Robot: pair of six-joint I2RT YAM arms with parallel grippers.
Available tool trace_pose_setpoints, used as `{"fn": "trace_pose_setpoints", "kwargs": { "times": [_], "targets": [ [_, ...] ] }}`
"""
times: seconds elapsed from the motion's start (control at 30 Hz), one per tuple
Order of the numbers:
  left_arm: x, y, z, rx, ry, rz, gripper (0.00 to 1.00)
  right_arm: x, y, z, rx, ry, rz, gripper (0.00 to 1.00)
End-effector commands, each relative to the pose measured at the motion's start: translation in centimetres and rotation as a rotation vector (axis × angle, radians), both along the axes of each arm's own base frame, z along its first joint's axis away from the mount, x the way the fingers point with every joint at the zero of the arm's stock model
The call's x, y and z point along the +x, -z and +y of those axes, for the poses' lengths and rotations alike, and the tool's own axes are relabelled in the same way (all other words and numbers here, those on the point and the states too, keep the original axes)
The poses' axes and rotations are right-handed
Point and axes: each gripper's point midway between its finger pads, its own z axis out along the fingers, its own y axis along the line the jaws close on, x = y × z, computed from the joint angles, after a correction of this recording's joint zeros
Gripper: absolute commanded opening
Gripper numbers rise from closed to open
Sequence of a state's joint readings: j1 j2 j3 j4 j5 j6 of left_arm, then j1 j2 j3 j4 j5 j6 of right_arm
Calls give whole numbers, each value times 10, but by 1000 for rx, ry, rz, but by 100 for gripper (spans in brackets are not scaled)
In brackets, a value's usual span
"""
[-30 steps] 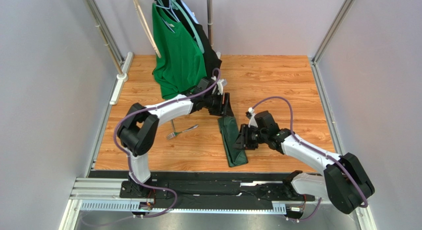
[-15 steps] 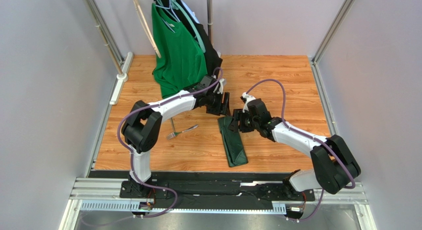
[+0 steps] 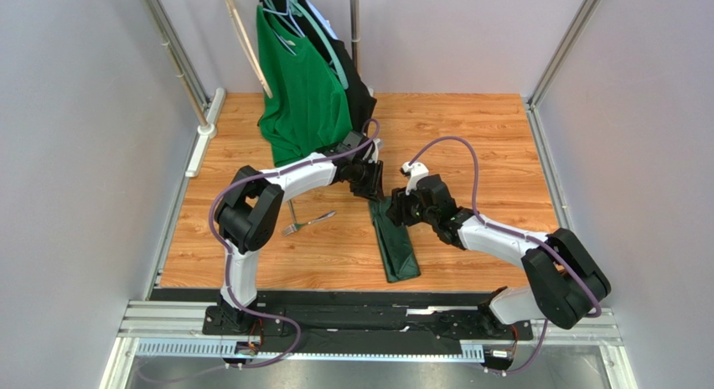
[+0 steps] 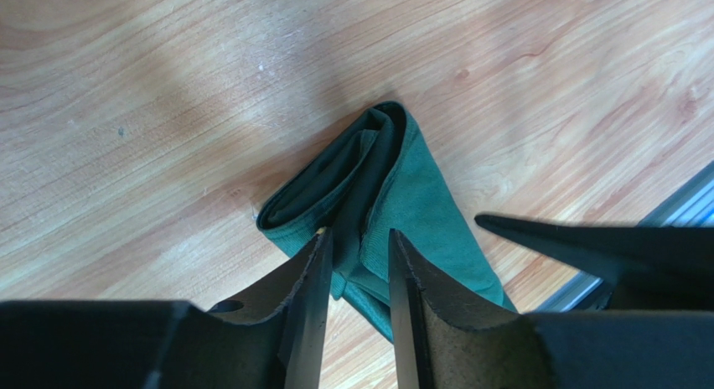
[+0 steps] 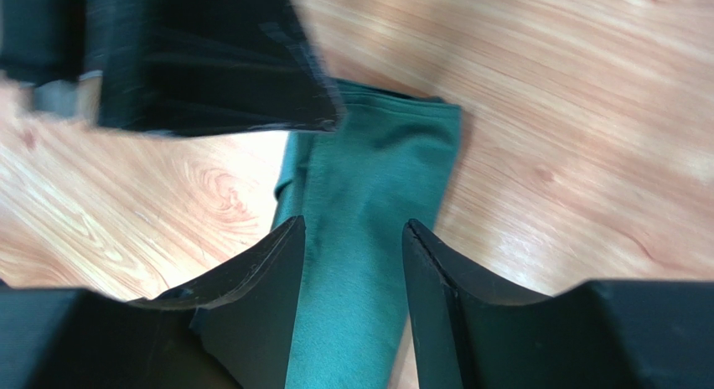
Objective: Fold the napkin into a case and place the utensils inside
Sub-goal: Stuff the top corner of the square-folded napkin into the folded napkin.
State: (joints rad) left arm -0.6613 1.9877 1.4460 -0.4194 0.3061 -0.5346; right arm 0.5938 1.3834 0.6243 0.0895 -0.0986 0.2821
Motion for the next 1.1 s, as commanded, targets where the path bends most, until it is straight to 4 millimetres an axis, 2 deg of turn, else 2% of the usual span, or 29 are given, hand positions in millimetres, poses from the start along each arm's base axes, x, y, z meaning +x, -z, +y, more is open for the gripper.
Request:
{"fn": "trace_pose_setpoints", "kwargs": {
  "times": [0.0, 0.03, 0.07, 0.13, 0.23, 0.27, 0.37, 0.5, 0.67, 0.9, 1.07],
  "targets": [
    [4, -3, -5, -20, 3, 7, 37, 10, -31, 22, 8, -82, -244, 50],
    [4, -3, -5, -18, 2, 8, 36, 6, -26, 22, 5, -94, -252, 50],
    [3, -2, -5, -18, 4, 9, 36, 10, -31, 24, 13, -84, -294, 50],
    [3, -2, -4, -15, 5, 10, 36, 10, -20, 27, 1, -98, -284, 51],
    [4, -3, -3, -19, 4, 6, 45, 13, -14, 30, -27, -93, -255, 51],
    [3, -4, -2, -20, 4, 5, 47, 18, -20, 33, -25, -90, -260, 51],
    [3, -7, -3, -24, 1, 0, 47, 22, -14, 28, -45, -48, -221, 51],
    [1, -10, -2, -29, 4, 2, 49, 17, -11, 36, -10, -84, -204, 49],
    [-2, -9, 3, -13, 3, 10, 62, 14, -8, 36, -15, -99, -186, 45],
    [-4, -12, 2, -21, 4, 19, 62, 19, 3, 37, -34, -109, -160, 39],
    [-2, -7, -1, -30, 7, 42, 52, 22, 19, 36, -62, -98, -122, 36]
  ]
}}
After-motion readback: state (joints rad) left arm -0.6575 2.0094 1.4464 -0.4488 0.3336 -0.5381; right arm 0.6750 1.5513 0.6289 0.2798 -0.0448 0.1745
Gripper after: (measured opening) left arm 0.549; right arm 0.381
